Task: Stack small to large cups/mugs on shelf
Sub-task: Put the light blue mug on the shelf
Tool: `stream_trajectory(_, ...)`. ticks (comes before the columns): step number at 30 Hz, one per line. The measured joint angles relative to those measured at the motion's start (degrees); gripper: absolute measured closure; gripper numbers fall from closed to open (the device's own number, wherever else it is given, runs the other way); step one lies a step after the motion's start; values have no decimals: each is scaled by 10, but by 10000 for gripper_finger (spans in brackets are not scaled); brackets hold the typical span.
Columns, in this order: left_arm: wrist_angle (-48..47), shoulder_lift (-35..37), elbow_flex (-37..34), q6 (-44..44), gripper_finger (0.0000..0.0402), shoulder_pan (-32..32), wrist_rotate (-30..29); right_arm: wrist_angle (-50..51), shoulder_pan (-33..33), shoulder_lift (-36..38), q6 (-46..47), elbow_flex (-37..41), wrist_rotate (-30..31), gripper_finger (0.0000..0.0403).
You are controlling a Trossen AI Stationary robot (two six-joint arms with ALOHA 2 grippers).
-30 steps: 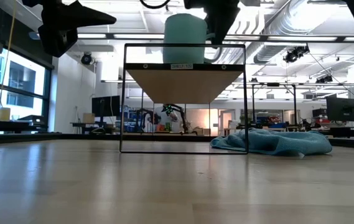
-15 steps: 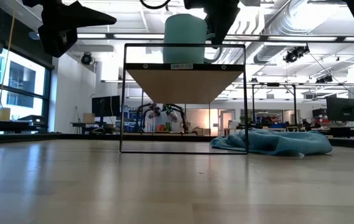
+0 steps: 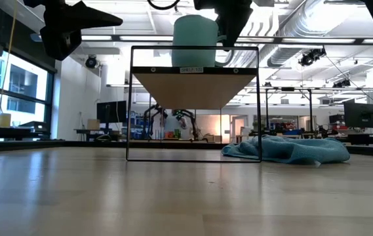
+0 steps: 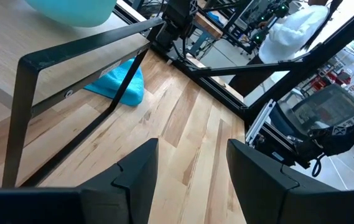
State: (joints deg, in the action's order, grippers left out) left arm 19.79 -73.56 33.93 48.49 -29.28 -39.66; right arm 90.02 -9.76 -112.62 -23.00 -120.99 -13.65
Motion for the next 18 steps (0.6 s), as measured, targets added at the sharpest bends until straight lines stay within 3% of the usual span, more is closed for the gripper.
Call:
stream_trajectory(10, -2, 0, 0, 0, 222, 0, 0, 0, 0, 0, 1, 0, 0, 332)
stream_trajectory(18, -2, 0, 0, 0, 222, 0, 0, 0, 0, 1, 0, 0, 0, 336)
